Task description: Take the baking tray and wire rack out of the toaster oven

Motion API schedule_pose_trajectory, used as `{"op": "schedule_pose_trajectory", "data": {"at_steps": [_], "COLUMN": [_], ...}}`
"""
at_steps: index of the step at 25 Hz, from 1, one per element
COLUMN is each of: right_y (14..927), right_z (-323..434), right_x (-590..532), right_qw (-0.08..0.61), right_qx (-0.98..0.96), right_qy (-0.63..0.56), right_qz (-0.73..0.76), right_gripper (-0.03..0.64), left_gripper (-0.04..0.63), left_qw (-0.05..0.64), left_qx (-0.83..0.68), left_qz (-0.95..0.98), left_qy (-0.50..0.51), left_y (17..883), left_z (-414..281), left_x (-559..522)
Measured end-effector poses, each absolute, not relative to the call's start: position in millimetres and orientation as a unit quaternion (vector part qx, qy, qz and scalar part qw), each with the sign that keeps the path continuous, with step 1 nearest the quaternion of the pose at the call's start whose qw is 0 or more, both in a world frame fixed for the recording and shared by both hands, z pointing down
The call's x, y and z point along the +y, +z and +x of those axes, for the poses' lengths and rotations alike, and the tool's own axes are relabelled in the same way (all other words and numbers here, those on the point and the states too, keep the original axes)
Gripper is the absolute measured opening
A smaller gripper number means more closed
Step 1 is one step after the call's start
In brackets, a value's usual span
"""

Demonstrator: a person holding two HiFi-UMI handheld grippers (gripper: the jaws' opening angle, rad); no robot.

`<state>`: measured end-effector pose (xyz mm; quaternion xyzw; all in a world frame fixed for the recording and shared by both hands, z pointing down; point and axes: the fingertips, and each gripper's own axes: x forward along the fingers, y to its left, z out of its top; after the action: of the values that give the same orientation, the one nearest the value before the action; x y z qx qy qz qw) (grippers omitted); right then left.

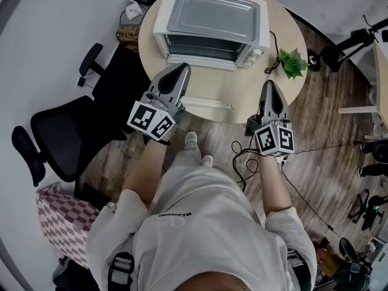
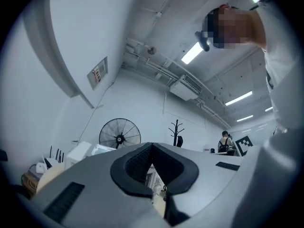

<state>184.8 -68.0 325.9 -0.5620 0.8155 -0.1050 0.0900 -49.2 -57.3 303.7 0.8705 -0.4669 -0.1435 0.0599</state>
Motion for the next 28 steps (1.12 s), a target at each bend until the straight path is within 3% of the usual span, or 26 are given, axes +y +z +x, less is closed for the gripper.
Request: {"op": "schedule_pose_trajectory", "data": {"at_steps": [10,28], "right_y": [314.1,308.8], "right_z": [248.4,241.9], "right_x": [18.4,65.6], "right_qw": [0.037,0.023], "right_qx": [0.818,0.832], "right_qy": [-0.029,-0.037], "right_qz": [-0.574,-0.553], "right_gripper": [-0.006,-0.006], "left_gripper": [0.003,0.003], "left_qw": [0.007,0.002], "left_qx": [-0.531,-0.556], "left_qz": [0.843,0.827], "left_qy": [-0.083,-0.082], "left_y": [305.3,292.3], "left_z": [-64.1,-90.3], "left_x": [42.0,76.7]}}
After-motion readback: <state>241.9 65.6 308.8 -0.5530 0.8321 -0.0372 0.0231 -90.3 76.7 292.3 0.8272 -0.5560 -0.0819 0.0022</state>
